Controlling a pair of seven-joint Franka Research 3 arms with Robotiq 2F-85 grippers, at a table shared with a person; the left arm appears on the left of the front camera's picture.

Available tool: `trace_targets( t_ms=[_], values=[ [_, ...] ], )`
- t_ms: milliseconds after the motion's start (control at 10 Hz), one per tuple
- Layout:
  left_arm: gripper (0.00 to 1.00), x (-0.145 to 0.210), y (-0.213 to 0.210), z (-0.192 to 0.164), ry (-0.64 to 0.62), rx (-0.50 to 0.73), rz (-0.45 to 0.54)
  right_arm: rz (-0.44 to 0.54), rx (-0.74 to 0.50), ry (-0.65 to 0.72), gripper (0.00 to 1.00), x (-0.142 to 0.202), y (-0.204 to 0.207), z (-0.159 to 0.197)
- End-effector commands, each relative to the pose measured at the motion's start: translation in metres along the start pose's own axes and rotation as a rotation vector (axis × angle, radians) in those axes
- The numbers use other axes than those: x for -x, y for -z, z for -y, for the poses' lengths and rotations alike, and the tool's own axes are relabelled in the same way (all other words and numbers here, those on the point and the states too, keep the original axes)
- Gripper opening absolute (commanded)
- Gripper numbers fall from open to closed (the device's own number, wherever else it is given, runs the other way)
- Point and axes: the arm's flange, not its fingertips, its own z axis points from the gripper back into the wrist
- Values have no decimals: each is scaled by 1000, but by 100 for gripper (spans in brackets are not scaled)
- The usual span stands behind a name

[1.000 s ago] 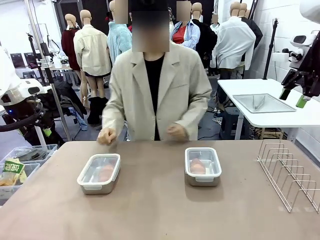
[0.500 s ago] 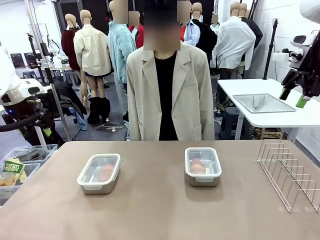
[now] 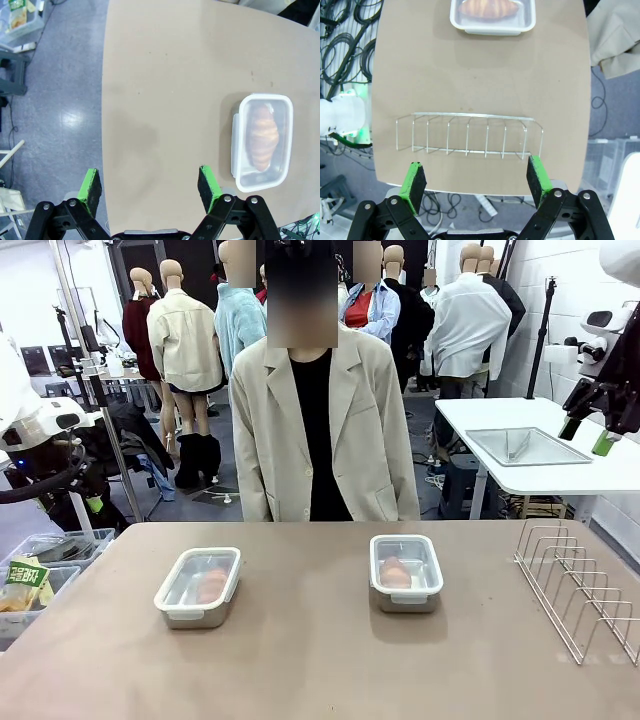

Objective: Place the bread in airtight containers.
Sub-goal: Release when the human grabs the Airtight Container lid.

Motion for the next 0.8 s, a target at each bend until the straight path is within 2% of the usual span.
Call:
trace_targets(
  t_ms=[0, 700],
  values=[
    [100, 1, -1, 0, -15, -8, 1, -1, -2, 6, 100, 0, 1, 1],
    [100, 1, -1, 0, -15, -8, 1, -1, -2, 6, 100, 0, 1, 1]
  ],
)
